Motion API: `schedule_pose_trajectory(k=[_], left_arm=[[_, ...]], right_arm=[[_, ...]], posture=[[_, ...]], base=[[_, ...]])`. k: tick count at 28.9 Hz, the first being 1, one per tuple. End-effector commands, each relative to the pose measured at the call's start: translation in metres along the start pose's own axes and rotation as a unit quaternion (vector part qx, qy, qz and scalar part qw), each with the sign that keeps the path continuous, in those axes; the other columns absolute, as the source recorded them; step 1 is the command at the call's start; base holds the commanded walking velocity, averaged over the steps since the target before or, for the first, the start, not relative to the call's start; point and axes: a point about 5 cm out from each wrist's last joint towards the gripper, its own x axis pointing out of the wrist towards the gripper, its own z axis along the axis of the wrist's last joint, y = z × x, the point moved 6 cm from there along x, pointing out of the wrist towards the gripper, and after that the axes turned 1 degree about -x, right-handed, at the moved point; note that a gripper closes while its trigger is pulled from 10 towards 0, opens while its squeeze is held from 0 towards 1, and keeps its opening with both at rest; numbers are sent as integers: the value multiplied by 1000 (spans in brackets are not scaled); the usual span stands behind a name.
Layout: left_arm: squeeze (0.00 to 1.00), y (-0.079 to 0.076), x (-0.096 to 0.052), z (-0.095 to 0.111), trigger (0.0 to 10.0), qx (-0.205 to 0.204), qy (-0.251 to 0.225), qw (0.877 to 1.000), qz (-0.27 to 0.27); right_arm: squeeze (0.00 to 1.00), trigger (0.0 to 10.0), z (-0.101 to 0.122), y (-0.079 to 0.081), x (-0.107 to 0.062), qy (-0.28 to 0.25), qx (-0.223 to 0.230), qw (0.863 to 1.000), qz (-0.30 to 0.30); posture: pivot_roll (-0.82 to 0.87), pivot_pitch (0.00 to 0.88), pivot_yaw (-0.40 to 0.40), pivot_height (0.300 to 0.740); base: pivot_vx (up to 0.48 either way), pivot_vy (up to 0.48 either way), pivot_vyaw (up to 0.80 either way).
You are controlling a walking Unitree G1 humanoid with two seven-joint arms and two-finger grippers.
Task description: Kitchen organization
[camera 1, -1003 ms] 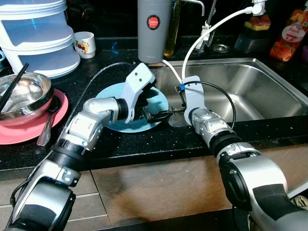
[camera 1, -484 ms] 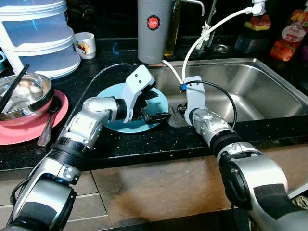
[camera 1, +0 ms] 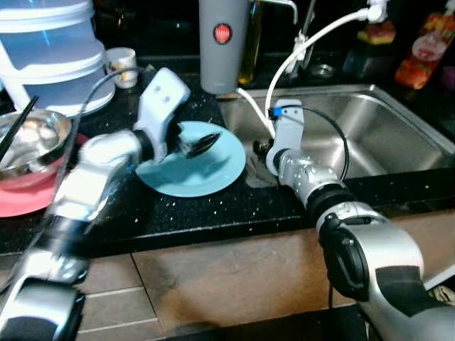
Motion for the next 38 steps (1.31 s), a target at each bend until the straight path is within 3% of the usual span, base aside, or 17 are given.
schedule_pose_trajectory(k=[1, 2, 6, 10, 11, 13, 14, 17, 22, 23, 25, 26, 33, 38], left_arm=[[0, -7, -15, -2, 10000, 6, 16, 1000, -11], [0, -13, -26, -7, 10000, -6, 27, 1000, -10], [0, -14, -34, -8, 10000, -16, 27, 999, 6], [0, -16, -51, -1, 10000, -37, 19, 998, 38], [0, -15, -53, 0, 10000, -39, 18, 998, 47], [0, -15, -54, 1, 10000, -40, 17, 998, 51], [0, -15, -57, 2, 10000, -43, 16, 997, 58], [0, -16, -65, 1, 10000, -50, 24, 996, 76], [0, -15, -67, 0, 10000, -51, 28, 995, 79], [0, -14, -69, 1, 10000, -52, 32, 995, 81], [0, -13, -70, 2, 10000, -53, 36, 994, 84], [0, -12, -72, 2, 10000, -52, 39, 994, 87], [0, -11, -74, 3, 10000, -54, 43, 993, 91], [0, -11, -75, 3, 10000, -57, 47, 993, 92]], right_arm=[[1000, 10000, -4, 15, 0, 18, 40, 998, 41], [1000, 10000, -8, 26, -1, 34, 52, 995, 73], [1000, 10000, -7, 35, -3, 41, 67, 991, 106], [980, 10000, 7, 44, -7, 29, 128, 978, 161], [416, 10000, 9, 44, -8, 27, 140, 975, 168], [416, 10000, 10, 44, -9, 26, 146, 974, 172], [0, 10000, 11, 42, -9, 23, 148, 973, 175], [0, 10000, 14, 35, -10, 12, 145, 974, 171], [0, 10000, 17, 37, -11, 11, 142, 973, 183], [0, 10000, 16, 44, -13, 16, 83, 976, 203], [0, 10000, 13, 48, -14, 21, 41, 976, 211], [0, 10000, 8, 49, -12, 21, -23, 978, 205], [0, 10000, -3, 62, -14, 34, -27, 973, 228], [0, 10000, -17, 76, -18, 61, -24, 961, 267]], posture=[[135, 108, -40, 740], [133, 108, -39, 740], [135, 107, -39, 740], [136, 109, -38, 740], [141, 107, -39, 740], [142, 108, -39, 740], [142, 108, -39, 740], [141, 106, -39, 740], [139, 103, -35, 740], [139, 103, -33, 740], [139, 103, -33, 740], [138, 103, -32, 740], [141, 103, -31, 740], [140, 103, -29, 740]], base=[[0, 0, 0], [0, 0, 0], [0, 0, 0], [0, 0, 0], [0, 0, 0], [0, 0, 0], [0, 0, 0], [0, 0, 0], [0, 0, 0], [0, 0, 0], [0, 0, 0], [0, 0, 0], [0, 0, 0], [0, 0, 0]])
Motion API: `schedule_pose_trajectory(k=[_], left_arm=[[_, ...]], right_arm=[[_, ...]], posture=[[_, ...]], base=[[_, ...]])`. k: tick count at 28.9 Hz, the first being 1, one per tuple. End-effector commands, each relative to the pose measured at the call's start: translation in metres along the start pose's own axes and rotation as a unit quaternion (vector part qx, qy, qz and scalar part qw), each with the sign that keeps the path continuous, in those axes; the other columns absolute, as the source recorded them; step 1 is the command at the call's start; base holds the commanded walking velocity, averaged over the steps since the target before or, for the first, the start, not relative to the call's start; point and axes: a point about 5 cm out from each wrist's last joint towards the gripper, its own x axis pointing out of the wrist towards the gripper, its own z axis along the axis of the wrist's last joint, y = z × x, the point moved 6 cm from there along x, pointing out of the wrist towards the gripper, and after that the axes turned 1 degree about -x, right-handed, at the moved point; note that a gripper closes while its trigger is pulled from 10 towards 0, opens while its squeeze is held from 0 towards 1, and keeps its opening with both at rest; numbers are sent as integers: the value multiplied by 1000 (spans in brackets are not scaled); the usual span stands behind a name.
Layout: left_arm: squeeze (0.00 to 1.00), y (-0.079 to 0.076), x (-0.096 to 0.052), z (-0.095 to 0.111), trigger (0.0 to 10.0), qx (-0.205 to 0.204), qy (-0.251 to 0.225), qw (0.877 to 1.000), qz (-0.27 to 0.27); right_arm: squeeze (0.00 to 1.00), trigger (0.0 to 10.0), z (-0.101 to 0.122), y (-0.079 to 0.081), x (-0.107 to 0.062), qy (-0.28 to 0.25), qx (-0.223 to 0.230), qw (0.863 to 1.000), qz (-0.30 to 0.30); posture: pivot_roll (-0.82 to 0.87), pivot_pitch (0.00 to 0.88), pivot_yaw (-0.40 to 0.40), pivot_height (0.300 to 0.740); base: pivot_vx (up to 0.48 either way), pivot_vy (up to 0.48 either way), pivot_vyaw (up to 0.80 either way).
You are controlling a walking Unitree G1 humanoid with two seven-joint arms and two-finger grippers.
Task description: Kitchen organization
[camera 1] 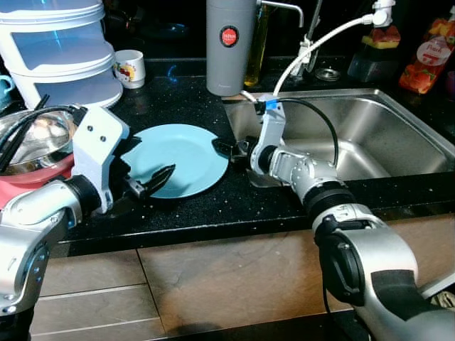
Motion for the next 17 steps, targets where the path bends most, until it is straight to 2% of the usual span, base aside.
schedule_pose_trajectory(k=[1, 6, 11, 14, 15, 16, 17], left_arm=[[0, 2, -5, 1, 10000, 1, 4, 1000, 3], [0, 3, -5, 1, 10000, 1, 5, 1000, 3], [0, 2, -5, 1, 10000, 0, 5, 1000, 2], [0, 2, -5, 1, 10000, 0, 5, 1000, 2], [0, -1, -4, 0, 10000, -2, 8, 1000, -4], [0, -3, -4, -1, 10000, -4, 9, 1000, -8], [0, -4, -4, -2, 10000, -5, 12, 1000, -11]], right_arm=[[0, 10000, -13, 6, 2, 22, 9, 1000, 18], [0, 10000, -23, 17, 4, 42, 17, 998, 43], [0, 10000, -36, 35, 6, 68, 15, 994, 87], [0, 10000, -37, 36, 6, 70, 14, 993, 90], [0, 3765, -42, 39, 7, 77, 15, 993, 93], [0, 3765, -43, 40, 7, 79, 16, 992, 93], [0, 0, -44, 38, 7, 80, 21, 993, 88]], posture=[[140, 103, -29, 740], [139, 100, -27, 740], [140, 96, -29, 740], [140, 96, -29, 740], [142, 91, -29, 740], [142, 91, -29, 740], [142, 89, -28, 740]], base=[[0, 0, 0], [0, 0, 0], [0, 0, 0], [0, 0, 0], [0, 0, 0], [0, 0, 0], [0, 0, 0]])
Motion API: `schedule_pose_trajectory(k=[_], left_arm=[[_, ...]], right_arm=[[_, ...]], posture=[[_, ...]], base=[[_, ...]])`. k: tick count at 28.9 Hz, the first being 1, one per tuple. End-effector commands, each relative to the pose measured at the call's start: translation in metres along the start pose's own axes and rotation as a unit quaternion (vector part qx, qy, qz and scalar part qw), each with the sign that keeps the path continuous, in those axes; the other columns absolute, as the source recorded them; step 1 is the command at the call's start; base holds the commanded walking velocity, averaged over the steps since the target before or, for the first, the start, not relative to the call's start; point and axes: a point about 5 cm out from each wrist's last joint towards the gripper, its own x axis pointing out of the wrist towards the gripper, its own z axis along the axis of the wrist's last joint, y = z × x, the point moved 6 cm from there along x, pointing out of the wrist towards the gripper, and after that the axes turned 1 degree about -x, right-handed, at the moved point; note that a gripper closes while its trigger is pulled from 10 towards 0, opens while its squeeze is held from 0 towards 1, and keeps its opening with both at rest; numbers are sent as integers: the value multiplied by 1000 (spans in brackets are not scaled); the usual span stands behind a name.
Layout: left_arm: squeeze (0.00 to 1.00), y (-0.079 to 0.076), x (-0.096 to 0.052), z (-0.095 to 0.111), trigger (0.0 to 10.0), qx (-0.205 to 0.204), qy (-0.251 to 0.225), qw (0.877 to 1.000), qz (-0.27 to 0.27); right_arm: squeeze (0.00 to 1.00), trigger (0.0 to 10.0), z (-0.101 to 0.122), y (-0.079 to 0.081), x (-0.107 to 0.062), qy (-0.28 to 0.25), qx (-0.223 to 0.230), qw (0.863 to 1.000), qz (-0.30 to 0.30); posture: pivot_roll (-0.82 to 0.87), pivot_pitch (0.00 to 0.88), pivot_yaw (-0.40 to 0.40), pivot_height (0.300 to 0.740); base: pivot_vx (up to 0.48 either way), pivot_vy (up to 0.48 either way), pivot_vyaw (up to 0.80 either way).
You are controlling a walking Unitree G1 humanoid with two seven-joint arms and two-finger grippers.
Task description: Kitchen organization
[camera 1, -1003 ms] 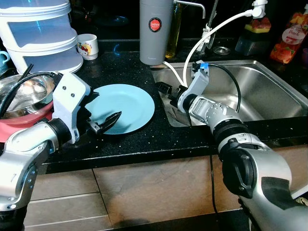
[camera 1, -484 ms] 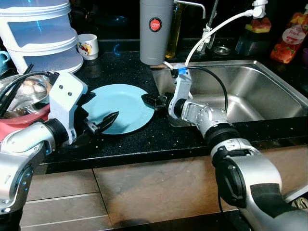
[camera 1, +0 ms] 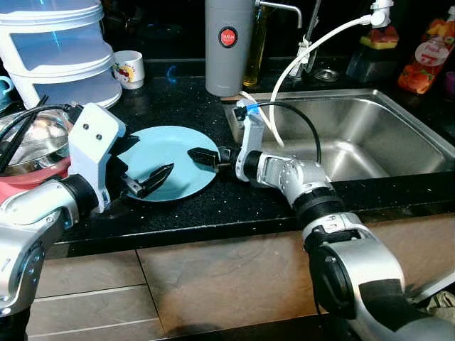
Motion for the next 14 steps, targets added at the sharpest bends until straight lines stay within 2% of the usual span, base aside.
schedule_pose_trajectory(k=[1, 7, 9, 14], left_arm=[[0, -6, -2, -3, 10000, 3, 12, 1000, -13], [0, -7, -2, -4, 10000, 2, 14, 1000, -14], [0, -5, -2, -3, 10000, 2, 10, 1000, -10], [0, -2, -1, -1, 10000, 2, 6, 1000, -4]], right_arm=[[0, 0, -24, -3, 3, 35, 27, 999, -7], [0, 0, -23, -10, -1, 32, 45, 998, -28], [0, 0, -21, -20, -5, 22, 69, 996, -48], [0, 0, -17, -29, -10, 9, 80, 994, -72]], posture=[[142, 89, -28, 740], [143, 88, -29, 740], [144, 92, -30, 740], [145, 97, -28, 740]], base=[[0, 0, 0], [0, 0, 0], [0, 0, 0], [0, 0, 0]])
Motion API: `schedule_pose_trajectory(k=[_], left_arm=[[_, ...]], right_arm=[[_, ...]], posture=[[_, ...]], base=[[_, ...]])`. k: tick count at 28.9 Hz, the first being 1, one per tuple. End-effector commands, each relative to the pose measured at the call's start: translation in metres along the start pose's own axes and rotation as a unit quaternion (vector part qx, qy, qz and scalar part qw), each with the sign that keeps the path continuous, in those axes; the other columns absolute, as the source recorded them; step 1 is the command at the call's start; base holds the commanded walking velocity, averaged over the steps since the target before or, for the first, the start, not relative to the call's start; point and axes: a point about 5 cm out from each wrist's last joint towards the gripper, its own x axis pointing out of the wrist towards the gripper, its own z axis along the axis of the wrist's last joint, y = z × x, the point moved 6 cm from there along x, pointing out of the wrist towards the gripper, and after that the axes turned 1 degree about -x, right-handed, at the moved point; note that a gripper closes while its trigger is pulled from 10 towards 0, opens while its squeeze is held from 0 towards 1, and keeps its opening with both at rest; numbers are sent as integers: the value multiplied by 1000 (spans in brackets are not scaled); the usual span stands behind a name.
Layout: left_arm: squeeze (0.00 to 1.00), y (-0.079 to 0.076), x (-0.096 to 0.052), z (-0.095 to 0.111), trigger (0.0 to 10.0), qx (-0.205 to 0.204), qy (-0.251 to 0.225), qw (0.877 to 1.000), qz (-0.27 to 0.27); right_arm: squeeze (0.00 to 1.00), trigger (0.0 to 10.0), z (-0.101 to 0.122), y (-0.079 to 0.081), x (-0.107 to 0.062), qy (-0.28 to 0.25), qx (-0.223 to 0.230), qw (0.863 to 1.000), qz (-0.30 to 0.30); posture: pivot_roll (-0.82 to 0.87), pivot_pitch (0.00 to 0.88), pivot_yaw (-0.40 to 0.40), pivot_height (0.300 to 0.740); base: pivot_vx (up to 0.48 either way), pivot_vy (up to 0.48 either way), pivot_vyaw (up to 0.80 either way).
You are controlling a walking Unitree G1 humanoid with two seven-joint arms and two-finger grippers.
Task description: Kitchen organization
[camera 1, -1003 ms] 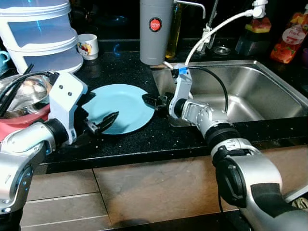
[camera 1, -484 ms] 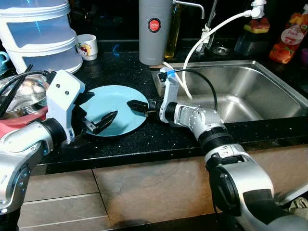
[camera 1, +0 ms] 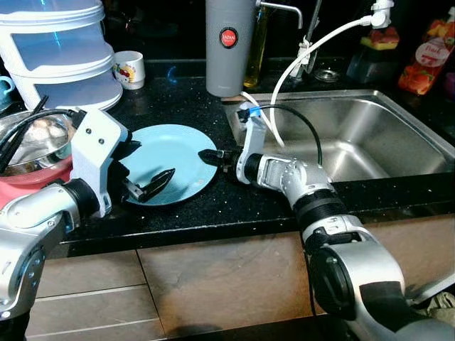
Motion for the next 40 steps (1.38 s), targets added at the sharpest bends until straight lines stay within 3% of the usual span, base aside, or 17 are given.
schedule_pose_trajectory(k=[1, 4, 7, 8, 10, 12, 14, 15, 18, 19, 20, 22, 25, 28, 32, 39, 40], left_arm=[[0, 1, -1, 3, 10000, 6, 0, 1000, 0], [0, 2, -1, 4, 10000, 6, -3, 1000, 3], [0, 3, 0, 5, 10000, 6, -7, 1000, 6], [0, 4, 1, 6, 10000, 7, -10, 1000, 8], [0, 4, 1, 6, 10000, 7, -12, 1000, 9], [0, 6, 2, 8, 10000, 7, -17, 1000, 15], [0, 7, 2, 9, 10000, 7, -18, 1000, 16], [0, 7, 4, 8, 10000, 7, -18, 1000, 17], [0, 1, 11, 4, 10000, 3, -17, 1000, 6], [0, -2, 14, 3, 10000, 2, -18, 1000, 1], [0, -2, 14, 3, 10000, 2, -18, 1000, 1], [0, -10, 25, 1, 10000, -9, -23, 1000, -14], [0, -17, 40, -3, 10000, -21, -28, 999, -30], [0, -29, 70, -9, 10000, -39, -28, 996, -72], [0, -45, 101, -7, 10000, -32, -27, 992, -120], [0, -59, 127, -5, 10000, -18, -22, 988, -153], [0, -66, 138, -4, 10000, -4, -18, 985, -172]], right_arm=[[0, 0, -15, -19, -4, 21, 16, 999, -42], [0, 0, -9, -25, -6, 6, 22, 998, -59], [0, 0, 7, -42, -15, -32, 35, 994, -102], [0, 0, 19, -54, -22, -60, 46, 988, -136], [0, 0, 23, -59, -26, -72, 51, 985, -150], [0, 0, 40, -76, -40, -118, 71, 971, -196], [0, 0, 45, -81, -44, -132, 77, 966, -211], [0, 0, 58, -93, -57, -159, 55, 952, -254], [0, 0, 89, -109, -86, -214, -17, 916, -338], [0, 0, 98, -111, -94, -227, -51, 904, -359], [0, 0, 98, -111, -94, -227, -51, 904, -359], [0, 0, 113, -110, -104, -246, -104, 883, -386], [0, 0, 116, -107, -103, -241, -147, 873, -397], [0, 0, 102, -101, -86, -197, -193, 881, -385], [0, 0, 81, -94, -66, -147, -248, 886, -363], [0, 0, 56, -91, -51, -94, -292, 888, -342], [0, 0, 47, -95, -50, -70, -306, 885, -345]], posture=[[144, 99, -28, 740], [144, 98, -29, 740], [143, 99, -29, 740], [143, 99, -28, 740], [143, 99, -28, 740], [141, 99, -28, 740], [141, 99, -28, 740], [141, 99, -28, 740], [140, 100, -32, 740], [140, 100, -32, 740], [140, 100, -32, 740], [136, 104, -36, 740], [136, 104, -37, 740], [123, 106, -32, 740], [113, 107, -25, 740], [108, 108, -22, 740], [100, 109, -15, 740]], base=[[0, 0, 0], [0, 0, 0], [0, 0, 0], [0, 0, 0], [0, 0, 0], [0, 0, 0], [0, 0, 0], [0, 0, 0], [0, 0, 0], [0, 0, 0], [0, 0, 0], [0, 0, 0], [0, 0, 0], [0, 0, 0], [0, 0, 0], [0, 0, 0], [0, 0, 0]])
